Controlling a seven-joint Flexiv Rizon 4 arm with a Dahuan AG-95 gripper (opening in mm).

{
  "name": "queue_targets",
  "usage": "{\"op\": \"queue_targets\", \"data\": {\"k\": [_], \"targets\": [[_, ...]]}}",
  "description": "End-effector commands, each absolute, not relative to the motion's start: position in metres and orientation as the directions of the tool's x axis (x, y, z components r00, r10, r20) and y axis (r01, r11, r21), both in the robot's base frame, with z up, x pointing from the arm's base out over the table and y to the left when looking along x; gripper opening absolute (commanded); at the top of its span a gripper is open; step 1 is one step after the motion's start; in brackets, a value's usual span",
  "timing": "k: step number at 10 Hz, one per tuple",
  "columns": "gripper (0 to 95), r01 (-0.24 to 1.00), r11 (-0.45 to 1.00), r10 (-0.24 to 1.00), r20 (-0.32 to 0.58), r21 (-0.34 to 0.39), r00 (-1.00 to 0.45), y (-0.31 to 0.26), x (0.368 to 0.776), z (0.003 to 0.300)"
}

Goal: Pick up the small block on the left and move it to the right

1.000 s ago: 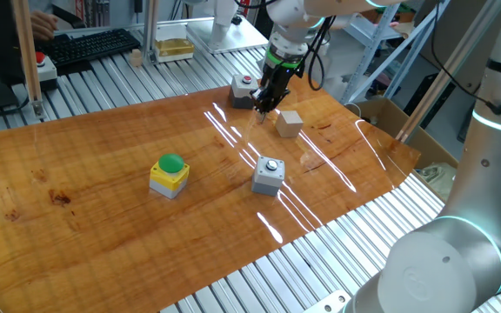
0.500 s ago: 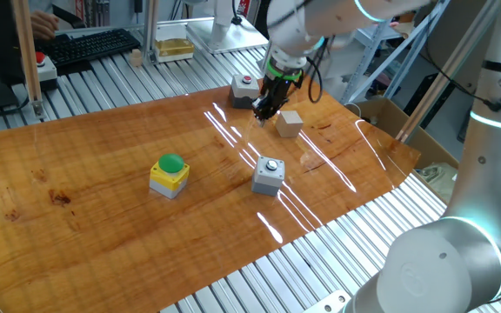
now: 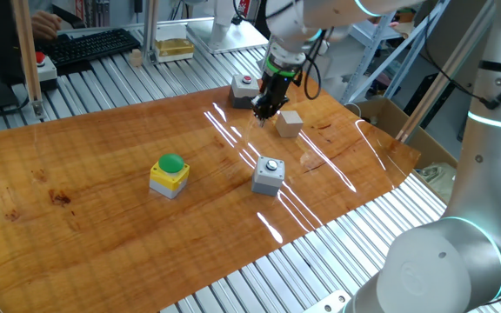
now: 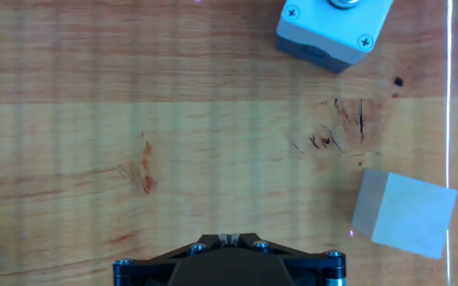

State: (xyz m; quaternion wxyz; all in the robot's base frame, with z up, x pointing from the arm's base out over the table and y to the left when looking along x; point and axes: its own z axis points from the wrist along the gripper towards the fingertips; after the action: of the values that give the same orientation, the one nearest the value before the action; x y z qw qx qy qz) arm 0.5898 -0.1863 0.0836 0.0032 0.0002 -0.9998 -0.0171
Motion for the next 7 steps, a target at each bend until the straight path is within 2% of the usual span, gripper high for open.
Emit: {"op": "queue_targets", "data": {"k": [1, 7], "targets": [[0.0, 0.061, 0.998, 0.060, 0.026, 0.016, -0.998, -0.1861, 0.5855, 0.0843], [0.0, 0.139, 0.990, 0.139, 0.021, 0.007, -0.990, -0.1861, 0.5855, 0.0843]]}}
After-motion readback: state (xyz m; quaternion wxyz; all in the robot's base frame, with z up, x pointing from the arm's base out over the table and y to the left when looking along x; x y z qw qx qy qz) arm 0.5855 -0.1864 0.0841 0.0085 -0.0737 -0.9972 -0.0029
